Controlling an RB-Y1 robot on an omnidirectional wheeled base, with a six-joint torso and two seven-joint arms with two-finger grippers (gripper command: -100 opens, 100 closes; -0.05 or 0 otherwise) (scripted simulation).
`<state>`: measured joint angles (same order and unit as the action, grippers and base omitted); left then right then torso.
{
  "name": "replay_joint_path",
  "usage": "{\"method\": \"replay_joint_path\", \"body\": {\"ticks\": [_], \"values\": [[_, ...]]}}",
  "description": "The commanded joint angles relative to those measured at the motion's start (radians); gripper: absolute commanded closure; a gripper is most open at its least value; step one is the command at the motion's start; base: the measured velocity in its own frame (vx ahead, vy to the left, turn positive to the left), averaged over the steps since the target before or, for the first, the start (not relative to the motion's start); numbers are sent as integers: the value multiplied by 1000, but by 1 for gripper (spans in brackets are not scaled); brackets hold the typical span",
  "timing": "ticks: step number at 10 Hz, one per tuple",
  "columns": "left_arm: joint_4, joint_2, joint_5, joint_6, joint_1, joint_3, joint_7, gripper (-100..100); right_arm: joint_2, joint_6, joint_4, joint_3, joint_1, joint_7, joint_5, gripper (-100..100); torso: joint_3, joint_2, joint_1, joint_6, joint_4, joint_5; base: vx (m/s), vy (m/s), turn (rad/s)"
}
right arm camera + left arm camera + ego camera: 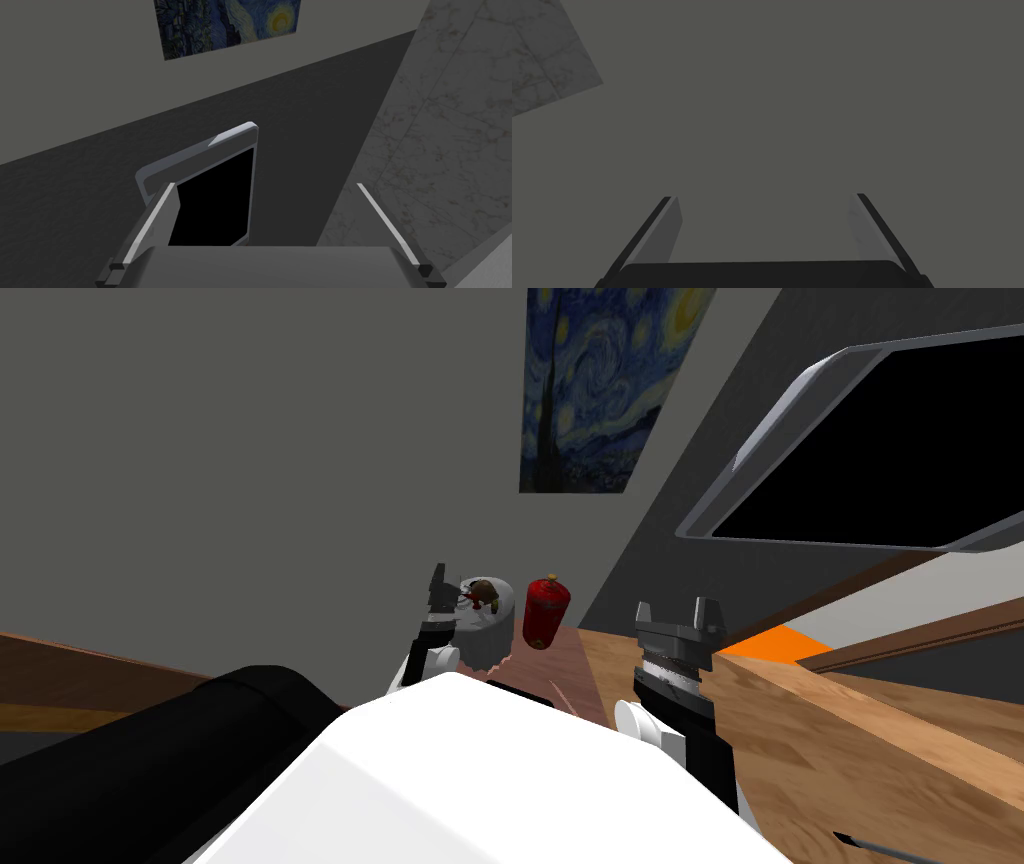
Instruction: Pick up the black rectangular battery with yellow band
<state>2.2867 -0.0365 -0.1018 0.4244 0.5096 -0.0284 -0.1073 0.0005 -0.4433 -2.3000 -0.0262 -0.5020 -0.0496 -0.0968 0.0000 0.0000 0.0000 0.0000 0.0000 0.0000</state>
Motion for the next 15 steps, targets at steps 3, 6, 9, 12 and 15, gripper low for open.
{"method": "replay_joint_path", "body": {"ticks": [3,6,9,12,15], "values": [[-14,89,-8,-31,-11,-7,13,-100,0,0,0,0,0,0,0,0,0,-1,-2,0,0,0,14,-38,-19],[-40,164,-23,-84,-29,-20,36,-100,0,0,0,0,0,0,0,0,-1,-2,-5,0,0,-1,30,-82,-29],[-77,228,-44,-161,-55,-39,71,-100,0,0,0,0,0,0,0,0,-2,-3,-6,0,-1,-1,48,-94,-39],[-109,266,-61,-223,-77,-55,100,-100,0,0,0,0,0,0,0,0,-2,-3,-8,0,-1,-2,42,-108,-32],[-147,299,-82,-295,-102,-74,135,-100,0,0,0,0,0,0,0,0,-3,-5,-7,0,-1,-1,58,-86,-31]]}}
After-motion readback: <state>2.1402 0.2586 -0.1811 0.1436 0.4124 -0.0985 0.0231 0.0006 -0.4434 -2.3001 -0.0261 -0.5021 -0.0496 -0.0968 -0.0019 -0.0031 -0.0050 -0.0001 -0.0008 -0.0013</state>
